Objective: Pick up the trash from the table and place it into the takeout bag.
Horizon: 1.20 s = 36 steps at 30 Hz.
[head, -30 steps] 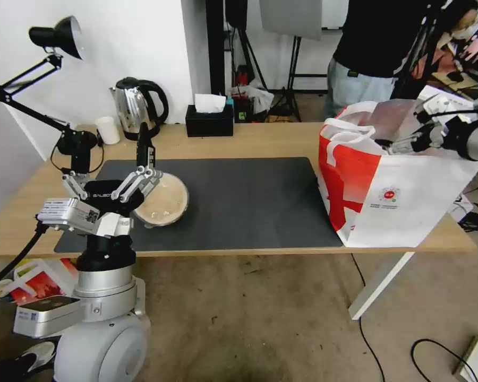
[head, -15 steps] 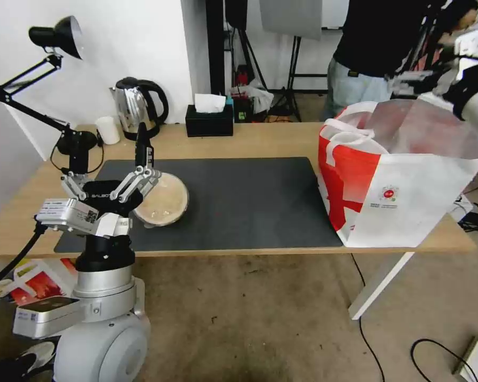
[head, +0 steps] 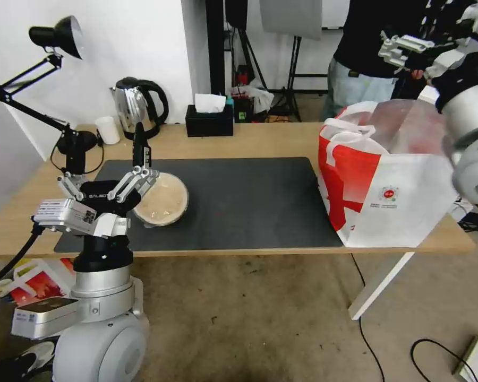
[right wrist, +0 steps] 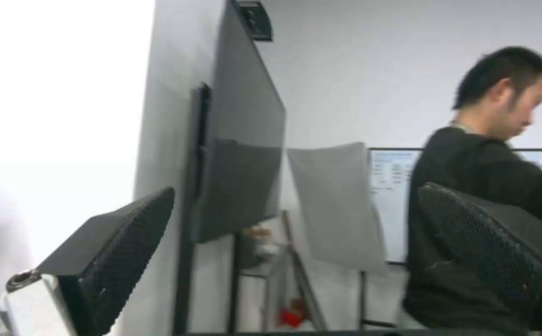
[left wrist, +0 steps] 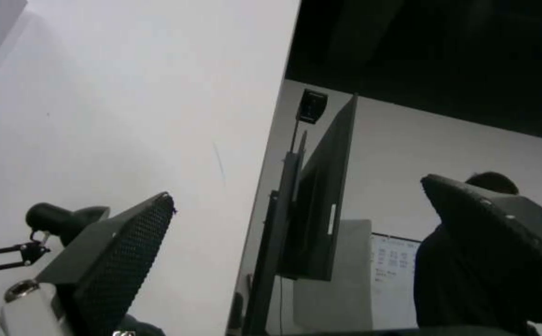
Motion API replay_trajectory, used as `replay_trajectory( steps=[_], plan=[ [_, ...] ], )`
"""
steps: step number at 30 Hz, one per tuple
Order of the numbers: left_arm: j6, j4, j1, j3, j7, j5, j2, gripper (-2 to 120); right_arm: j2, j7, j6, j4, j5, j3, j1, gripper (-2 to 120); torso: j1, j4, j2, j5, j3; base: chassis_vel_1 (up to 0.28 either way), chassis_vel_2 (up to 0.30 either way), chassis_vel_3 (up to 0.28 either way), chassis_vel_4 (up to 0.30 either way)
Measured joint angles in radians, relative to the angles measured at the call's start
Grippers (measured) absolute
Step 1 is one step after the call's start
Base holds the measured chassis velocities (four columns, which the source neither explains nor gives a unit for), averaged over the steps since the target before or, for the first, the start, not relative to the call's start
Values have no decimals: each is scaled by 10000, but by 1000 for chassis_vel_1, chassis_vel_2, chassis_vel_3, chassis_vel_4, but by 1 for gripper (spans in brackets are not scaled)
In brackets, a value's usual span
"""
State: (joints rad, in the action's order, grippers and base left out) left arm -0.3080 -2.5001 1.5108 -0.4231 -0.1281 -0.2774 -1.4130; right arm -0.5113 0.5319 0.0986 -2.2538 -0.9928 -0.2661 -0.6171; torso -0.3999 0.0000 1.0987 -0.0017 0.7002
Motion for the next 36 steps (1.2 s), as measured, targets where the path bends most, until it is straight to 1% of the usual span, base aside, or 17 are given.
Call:
replay_trajectory(
  steps=[2, 4, 6, 8, 12, 15, 16, 18, 20, 21, 23, 25, 26, 29, 30, 35, 36],
  plan=[
    [-1, 0, 3, -34, -3, 8, -11, 100, -300, -9, -289, -290, 248, -108, -506, 100, 0, -1, 0, 2, 0, 0, 0, 0, 0],
    [0, 0, 3, -41, -3, 11, -13, 100, -402, -13, -360, -373, 327, -152, -650, 100, 0, -2, 0, 2, 0, 0, 0, 0, 0],
    [0, 0, 7, -60, -6, 41, -40, 100, -828, -46, -486, -666, 665, -300, -1160, 100, 0, -2, 0, 2, 0, 0, 0, 0, 0],
    [0, 0, 7, -61, -5, 47, -42, 100, -886, -54, -506, -699, 724, -314, -1224, 100, 0, -2, 1, 2, 0, 0, 0, 0, 0],
    [-1, 0, 16, -64, -6, 102, -72, 100, -1253, -150, -661, -897, 1178, -412, -1650, 100, 0, 0, 2, 0, 0, 0, 0, 0, 0],
    [-1, 0, 49, -74, -7, 163, -108, 100, -2024, -496, -942, -1287, 2109, -626, -2602, 100, 0, 0, 2, 2, 0, 0, 0, 0, 0],
    [-1, 0, 49, -74, -7, 163, -108, 100, -2024, -496, -942, -1287, 2109, -626, -2602, 100, 0, 0, 2, 2, 0, 0, 0, 0, 0],
    [-2, 0, 110, -82, -7, 217, -135, 100, -2667, -924, -1069, -1688, 2887, -774, -3404, 100, 1, -1, 2, 3, -1, 0, 0, 0, 0],
    [-2, 0, 146, -104, -7, 248, -138, 100, -3038, -1260, -1182, -1870, 3347, -854, -3767, 100, 0, -1, 2, 0, 0, 0, 0, 0, 0],
    [-2, 0, 146, -104, -7, 248, -138, 100, -3038, -1260, -1182, -1870, 3347, -854, -3767, 100, 0, -1, 2, 0, 0, 0, 0, 0, 0],
    [-3, 0, 184, -109, -7, 277, -150, 100, -3328, -1510, -1361, -1947, 3707, -856, -4037, 100, 0, 0, 2, 1, 0, 0, 0, 0, 0],
    [-6, 0, 220, -109, -7, 319, -178, 100, -3626, -1877, -1612, -2022, 4087, -726, -4411, 100, 1, -2, 2, 0, 0, 0, 0, 0, 0],
    [-6, 0, 220, -109, -7, 319, -178, 100, -3626, -1877, -1612, -2022, 4087, -726, -4411, 100, 1, -2, 2, 0, 0, 0, 0, 0, 0],
    [-18, 0, 279, -97, -6, 392, -235, 100, -4163, -2426, -2076, -1947, 4688, -303, -4896, 100, 0, 0, 2, 1, 0, 0, 0, 0, 0],
    [-18, 0, 279, -97, -6, 392, -235, 100, -4163, -2426, -2076, -1947, 4688, -303, -4896, 100, 0, 0, 2, 1, 0, 0, 0, 0, 0],
    [-30, 0, 354, -78, -3, 500, -321, 100, -5105, -2957, -2366, -1799, 5620, 500, -5460, 100, 1, -1, 2, 0, -1, 0, 0, 0, 0],
    [-30, 0, 354, -78, -3, 500, -321, 100, -5105, -2957, -2366, -1799, 5620, 500, -5460, 100, 1, -1, 2, 0, -1, 0, 0, 0, 0]
  ],
)
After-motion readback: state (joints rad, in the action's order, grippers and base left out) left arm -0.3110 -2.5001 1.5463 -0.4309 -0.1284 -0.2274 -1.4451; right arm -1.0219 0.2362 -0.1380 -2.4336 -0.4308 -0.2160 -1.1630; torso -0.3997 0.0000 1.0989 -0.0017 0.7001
